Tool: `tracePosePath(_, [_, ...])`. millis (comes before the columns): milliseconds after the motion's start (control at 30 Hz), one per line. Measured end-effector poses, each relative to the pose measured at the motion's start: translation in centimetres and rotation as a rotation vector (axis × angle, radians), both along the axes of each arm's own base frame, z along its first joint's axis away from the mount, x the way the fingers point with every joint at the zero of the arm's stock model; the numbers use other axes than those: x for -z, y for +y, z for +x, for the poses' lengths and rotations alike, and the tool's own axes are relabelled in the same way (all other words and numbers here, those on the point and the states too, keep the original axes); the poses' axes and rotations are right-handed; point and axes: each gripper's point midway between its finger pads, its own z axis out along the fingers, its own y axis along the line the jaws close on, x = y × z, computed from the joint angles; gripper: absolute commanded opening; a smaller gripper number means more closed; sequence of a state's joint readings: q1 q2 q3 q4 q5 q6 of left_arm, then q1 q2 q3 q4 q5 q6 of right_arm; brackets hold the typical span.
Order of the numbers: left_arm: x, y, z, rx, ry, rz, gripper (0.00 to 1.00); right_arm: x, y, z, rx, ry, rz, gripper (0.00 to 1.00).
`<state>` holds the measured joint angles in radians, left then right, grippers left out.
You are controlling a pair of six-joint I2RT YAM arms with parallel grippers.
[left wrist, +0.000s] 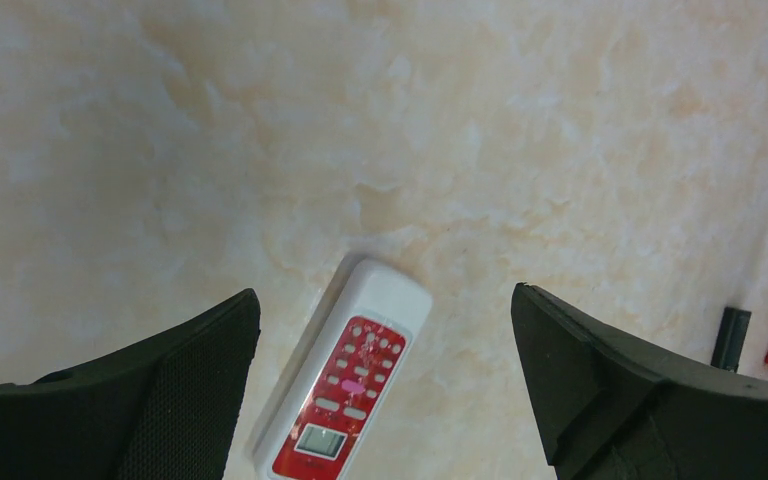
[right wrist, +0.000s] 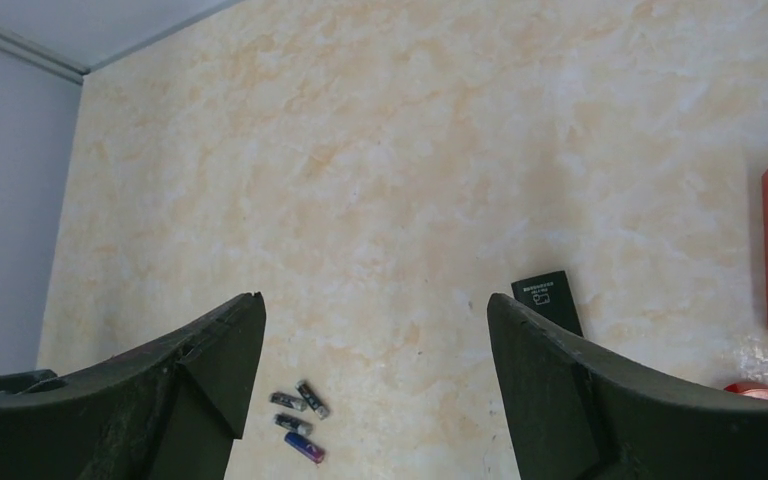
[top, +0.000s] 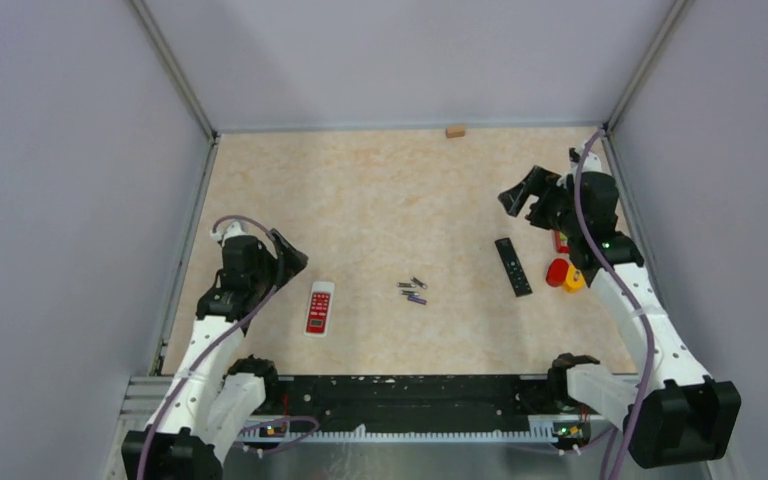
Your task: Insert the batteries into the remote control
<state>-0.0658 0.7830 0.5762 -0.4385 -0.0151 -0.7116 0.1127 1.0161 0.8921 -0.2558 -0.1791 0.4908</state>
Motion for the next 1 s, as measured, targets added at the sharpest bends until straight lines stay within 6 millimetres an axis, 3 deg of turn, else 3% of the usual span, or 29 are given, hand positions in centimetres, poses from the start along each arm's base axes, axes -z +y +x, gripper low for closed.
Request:
tracePosePath(100, [3.3, -0.5, -1.5, -0.005, 0.093, -0.044, 0.99, 2.1, 0.1, -0.3, -0.007, 0.050, 0.000, 0.82])
tracePosePath(233, [5.7, -1.1, -3.1, 0.001, 0.166, -0.050, 0.99, 3.8, 0.4, -0.7, -0.017, 0.099, 0.016, 0.82])
tracePosePath(633, [8.9, -3.8, -5.9, 0.089, 0.275, 0.000, 0.97, 5.1, 1.1, -0.4, -0.032, 0.133, 0.049, 0.80])
tracePosePath(1000, [10.2, -5.7, -6.8, 0.187, 0.325, 0.113, 0.92, 7.2, 1.2, -0.8, -0.028, 0.193, 0.063, 0.77])
